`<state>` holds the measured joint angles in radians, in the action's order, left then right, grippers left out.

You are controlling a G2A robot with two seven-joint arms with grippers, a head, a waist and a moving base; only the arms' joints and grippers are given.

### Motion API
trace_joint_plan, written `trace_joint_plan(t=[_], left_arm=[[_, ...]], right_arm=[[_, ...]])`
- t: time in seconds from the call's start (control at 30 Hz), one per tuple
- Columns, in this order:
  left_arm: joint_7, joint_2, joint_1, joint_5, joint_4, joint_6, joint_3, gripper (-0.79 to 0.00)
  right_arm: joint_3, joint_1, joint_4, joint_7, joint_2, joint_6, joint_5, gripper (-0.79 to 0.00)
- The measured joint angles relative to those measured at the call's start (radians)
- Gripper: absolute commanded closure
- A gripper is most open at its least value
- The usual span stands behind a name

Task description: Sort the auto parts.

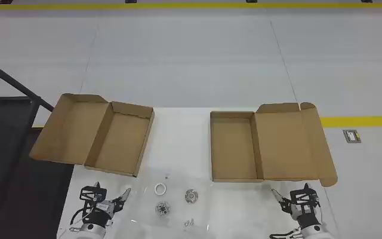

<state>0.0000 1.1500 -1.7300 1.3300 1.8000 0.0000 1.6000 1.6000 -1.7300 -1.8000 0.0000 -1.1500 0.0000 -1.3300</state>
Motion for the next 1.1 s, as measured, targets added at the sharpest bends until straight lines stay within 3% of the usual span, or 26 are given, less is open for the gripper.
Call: trace_joint_plan(t=[0.23,0.33,0.43,0.6,0.77,0.87,1.1], left_arm=[[0.003,0.0,0.0,-0.004,0.001,-0.004,0.0,-0.785],[0.046,0.0,-0.009,-0.035,0.005,-0.052,0.013,-0.785],[0.106,-0.004,-0.037,-0.071,0.023,-0.136,0.047,-0.785],[0.173,-0.011,-0.084,-0.137,0.039,-0.279,0.115,-0.785],[0.151,-0.019,-0.096,-0.198,0.029,-0.427,0.164,-0.785],[0.144,-0.02,-0.094,-0.202,0.026,-0.443,0.167,-0.785],[0.145,-0.02,-0.094,-0.201,0.027,-0.441,0.166,-0.785]], right_arm=[[-0.004,-0.002,-0.012,-0.014,0.001,-0.012,-0.014,-0.785],[-0.013,-0.026,-0.062,-0.087,0.003,-0.006,-0.138,-0.785],[-0.048,-0.031,-0.154,-0.034,0.004,0.005,-0.266,-0.785],[-0.127,0.025,-0.292,0.095,0.008,-0.136,-0.411,-0.785],[-0.291,0.147,-0.383,0.209,0.001,-0.309,-0.466,-0.785],[-0.36,0.199,-0.386,0.245,-0.004,-0.38,-0.448,-0.785],[-0.353,0.194,-0.385,0.241,-0.003,-0.37,-0.448,-0.785]])
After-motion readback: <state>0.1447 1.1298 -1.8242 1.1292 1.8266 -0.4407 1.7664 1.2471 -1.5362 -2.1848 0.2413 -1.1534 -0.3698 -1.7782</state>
